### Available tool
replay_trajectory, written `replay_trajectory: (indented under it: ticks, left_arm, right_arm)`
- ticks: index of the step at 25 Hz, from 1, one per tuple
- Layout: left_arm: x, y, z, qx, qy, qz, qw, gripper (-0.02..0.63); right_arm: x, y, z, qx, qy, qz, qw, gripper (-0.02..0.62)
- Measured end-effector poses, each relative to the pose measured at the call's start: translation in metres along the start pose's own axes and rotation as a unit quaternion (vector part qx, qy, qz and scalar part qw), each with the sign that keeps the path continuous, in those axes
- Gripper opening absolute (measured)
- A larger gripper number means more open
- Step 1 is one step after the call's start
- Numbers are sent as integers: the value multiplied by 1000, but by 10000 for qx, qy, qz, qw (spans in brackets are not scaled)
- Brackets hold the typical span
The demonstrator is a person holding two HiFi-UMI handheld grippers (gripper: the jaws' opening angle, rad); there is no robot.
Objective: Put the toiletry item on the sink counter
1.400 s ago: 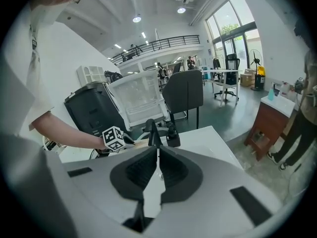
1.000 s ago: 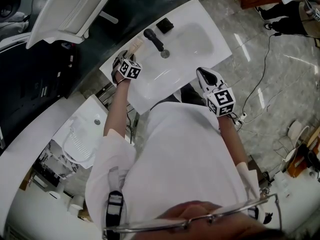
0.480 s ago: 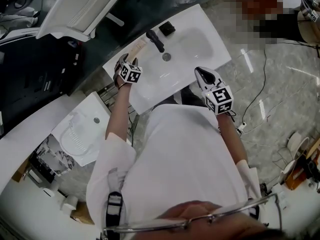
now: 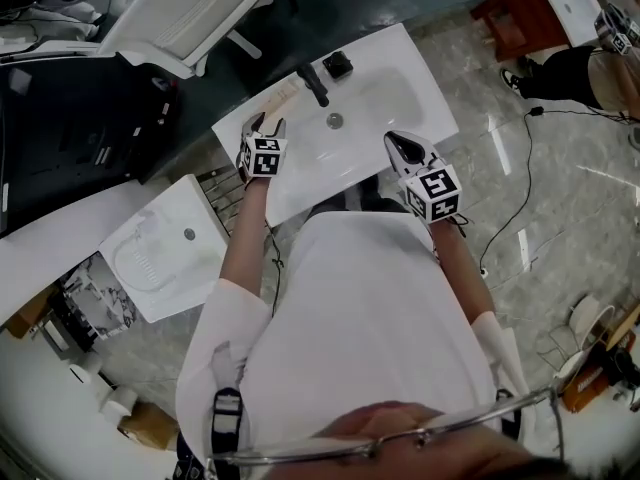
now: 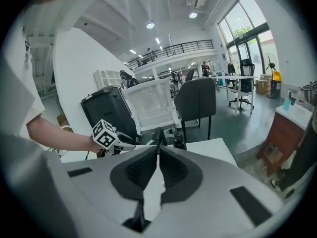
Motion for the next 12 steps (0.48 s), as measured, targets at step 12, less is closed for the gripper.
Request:
replay_trajectory:
  ticks: [12]
  left_arm:
    - [-21, 13, -72, -289, 187, -776, 9964, 183]
  right_arm:
    - [-6, 7, -17, 55, 379, -511, 9980, 18]
Point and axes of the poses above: the fingertips, and each gripper's own axes: z forward along the fingers, x to its left, y out of its top, the point moved 8 cm from there along -z, backward along the fingers, and after that the axes turned 14 degrees about y, right-handed, at the moved point
